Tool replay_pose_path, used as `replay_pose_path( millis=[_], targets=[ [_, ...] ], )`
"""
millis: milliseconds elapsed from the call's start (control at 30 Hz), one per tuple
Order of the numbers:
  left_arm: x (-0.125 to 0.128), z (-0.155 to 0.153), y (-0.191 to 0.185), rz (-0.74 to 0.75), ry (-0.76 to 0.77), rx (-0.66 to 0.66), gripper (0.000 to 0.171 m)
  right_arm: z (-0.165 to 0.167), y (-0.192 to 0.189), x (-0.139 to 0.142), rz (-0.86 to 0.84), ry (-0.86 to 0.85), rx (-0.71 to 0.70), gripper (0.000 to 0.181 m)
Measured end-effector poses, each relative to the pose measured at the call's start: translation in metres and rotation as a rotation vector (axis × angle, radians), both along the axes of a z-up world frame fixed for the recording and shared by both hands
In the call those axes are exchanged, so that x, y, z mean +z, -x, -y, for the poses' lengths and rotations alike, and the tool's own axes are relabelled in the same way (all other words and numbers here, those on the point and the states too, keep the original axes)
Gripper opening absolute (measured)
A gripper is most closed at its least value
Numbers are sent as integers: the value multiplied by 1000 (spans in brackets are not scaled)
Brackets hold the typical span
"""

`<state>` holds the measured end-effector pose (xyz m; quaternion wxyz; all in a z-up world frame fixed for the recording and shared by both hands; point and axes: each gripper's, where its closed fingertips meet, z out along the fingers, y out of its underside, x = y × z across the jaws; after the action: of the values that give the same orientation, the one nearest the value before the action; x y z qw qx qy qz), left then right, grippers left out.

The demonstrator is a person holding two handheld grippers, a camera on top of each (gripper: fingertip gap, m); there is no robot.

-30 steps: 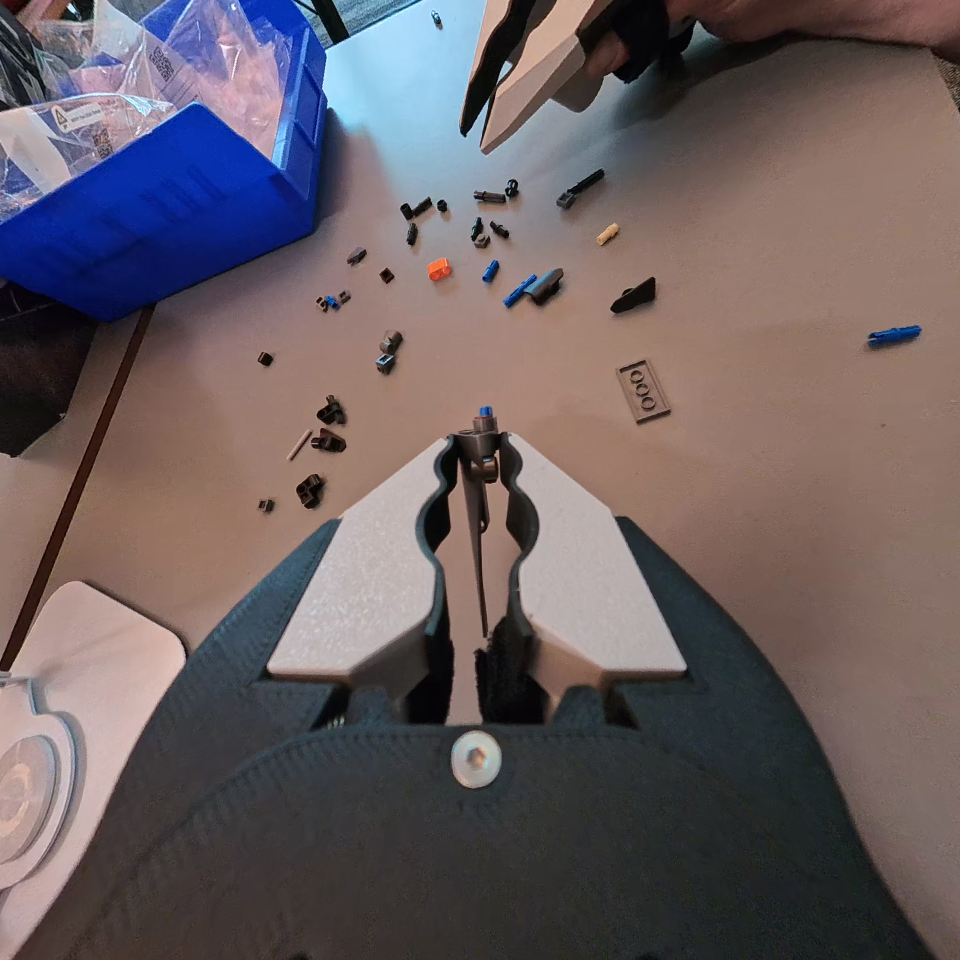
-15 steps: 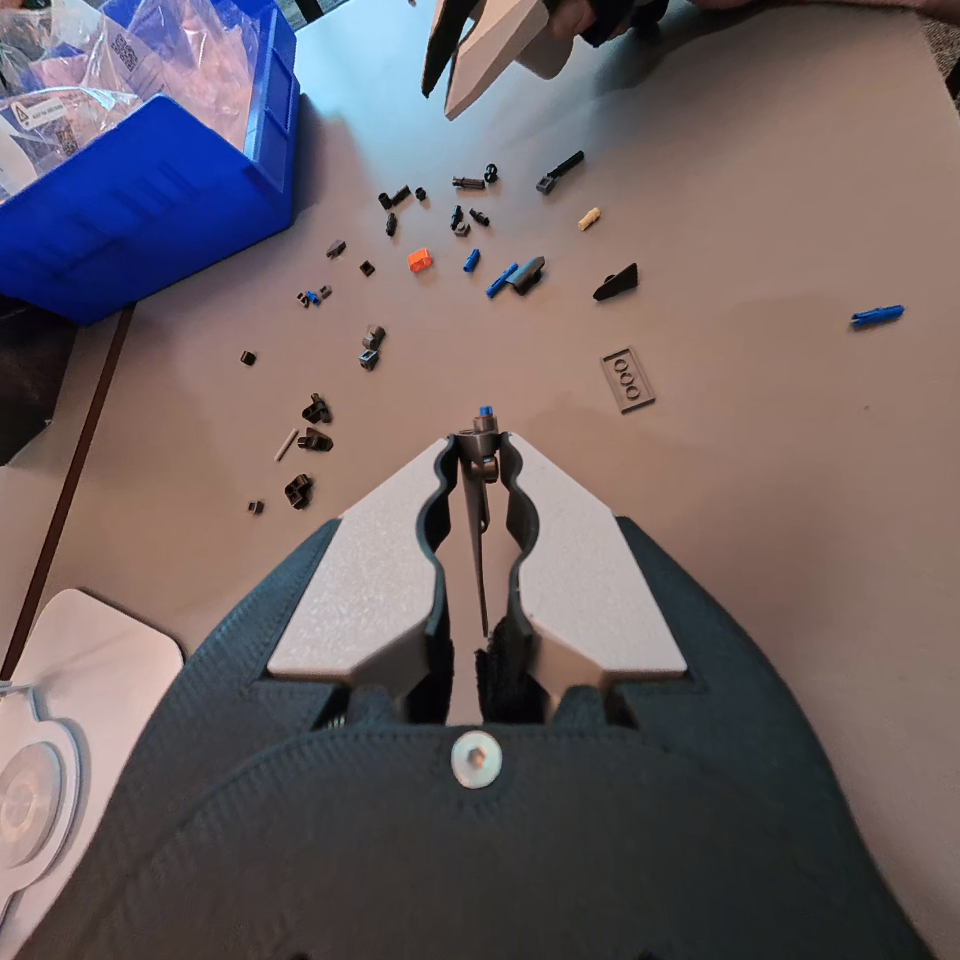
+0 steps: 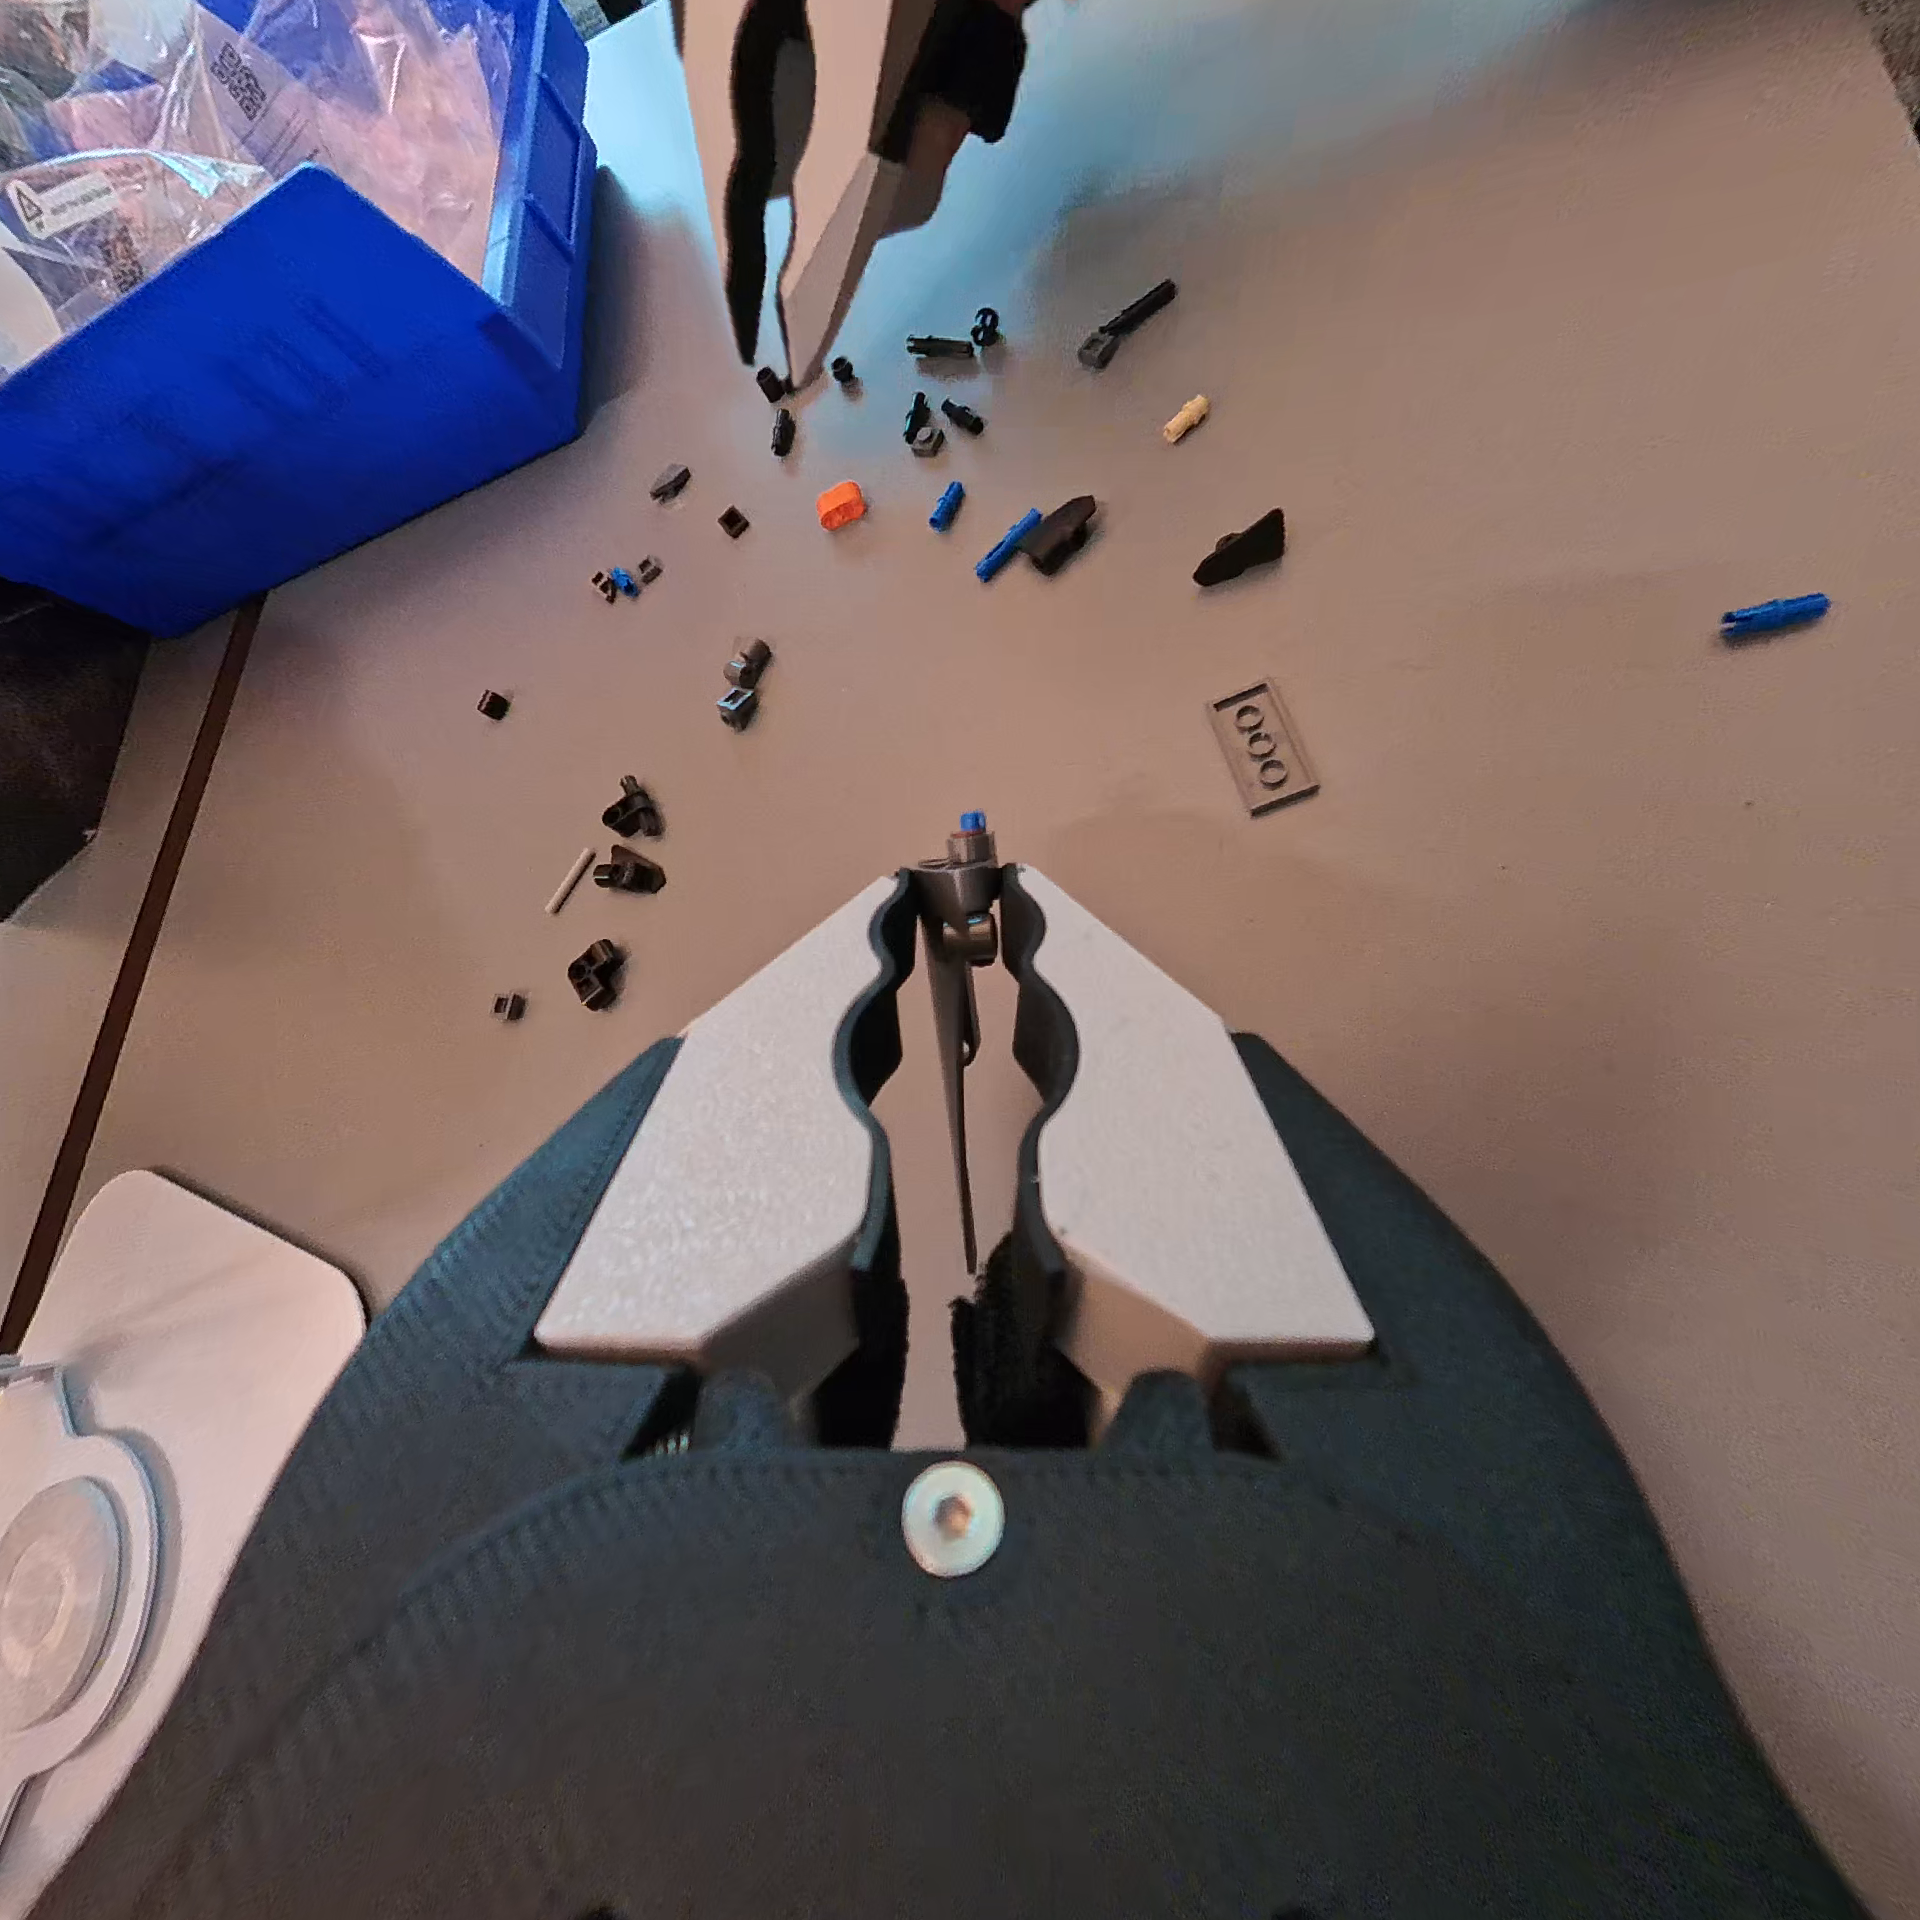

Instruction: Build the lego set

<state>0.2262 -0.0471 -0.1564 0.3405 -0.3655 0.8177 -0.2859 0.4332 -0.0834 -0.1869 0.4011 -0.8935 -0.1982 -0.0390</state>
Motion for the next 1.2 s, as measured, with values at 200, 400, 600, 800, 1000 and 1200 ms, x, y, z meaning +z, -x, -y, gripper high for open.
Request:
replay_pose_path(
  millis=[200, 400, 600, 800, 1000, 1200],
  targets=[
    [-2, -1, 0, -7, 4, 0, 13, -5, -5, -17, -10, 111, 58, 12],
    [-4, -2, -1, -12, 4, 0, 14, -8, 1, -20, -88, 118, 77, 2],
    [-4, 1, -2, -4, 0, -5, 13, -4, 5, -17, -108, 111, 75, 1],
    [-8, 2, -2, -28, -3, -10, 13, -7, 94, 31, -114, -16, 230, 2],
    [-14, 0, 1, -86, -31, 3, 14, -11, 173, 35, -114, -40, 352, 1],
    [-27, 4, 6, -184, -54, 4, 14, -20, 208, 33, -114, -67, 392, 1]
  ],
)
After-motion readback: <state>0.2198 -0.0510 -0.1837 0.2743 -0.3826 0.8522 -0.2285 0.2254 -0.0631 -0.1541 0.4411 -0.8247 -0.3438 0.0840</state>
